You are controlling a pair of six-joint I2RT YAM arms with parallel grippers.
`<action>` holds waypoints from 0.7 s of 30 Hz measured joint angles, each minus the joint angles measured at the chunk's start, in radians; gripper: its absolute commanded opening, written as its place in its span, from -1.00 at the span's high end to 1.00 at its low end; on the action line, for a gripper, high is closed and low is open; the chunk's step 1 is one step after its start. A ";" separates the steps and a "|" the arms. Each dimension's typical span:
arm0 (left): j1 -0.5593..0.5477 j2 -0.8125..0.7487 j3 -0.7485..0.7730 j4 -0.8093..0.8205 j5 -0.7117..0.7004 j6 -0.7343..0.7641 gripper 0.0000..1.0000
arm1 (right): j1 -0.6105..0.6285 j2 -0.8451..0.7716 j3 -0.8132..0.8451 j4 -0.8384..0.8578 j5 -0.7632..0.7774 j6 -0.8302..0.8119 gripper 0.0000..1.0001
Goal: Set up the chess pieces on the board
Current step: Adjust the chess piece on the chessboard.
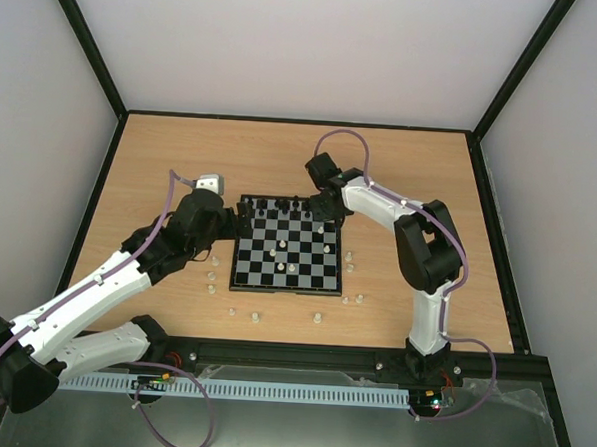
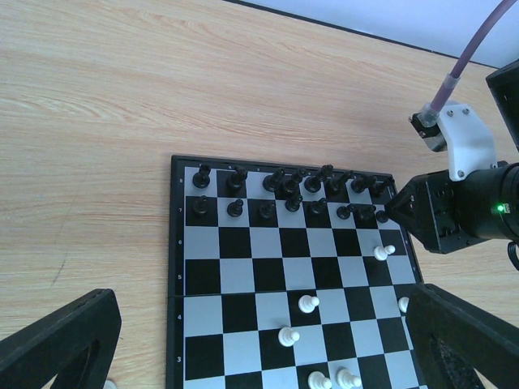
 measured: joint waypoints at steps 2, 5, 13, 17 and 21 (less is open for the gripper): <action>0.000 0.000 0.000 0.000 0.000 0.000 -0.99 | -0.003 0.001 0.000 0.000 0.000 0.000 0.77; 0.000 0.000 0.000 0.000 0.000 0.000 -0.99 | -0.005 0.002 0.000 0.001 -0.002 0.000 0.81; 0.000 0.000 0.000 0.000 0.000 0.000 -0.99 | -0.008 0.002 0.000 0.003 -0.002 0.000 0.82; -0.002 0.000 0.000 0.000 0.000 0.000 -0.99 | -0.009 0.002 0.000 0.003 -0.002 0.000 0.82; -0.002 0.000 0.000 0.000 0.000 0.000 -0.99 | -0.009 0.002 0.000 0.003 -0.002 0.000 0.82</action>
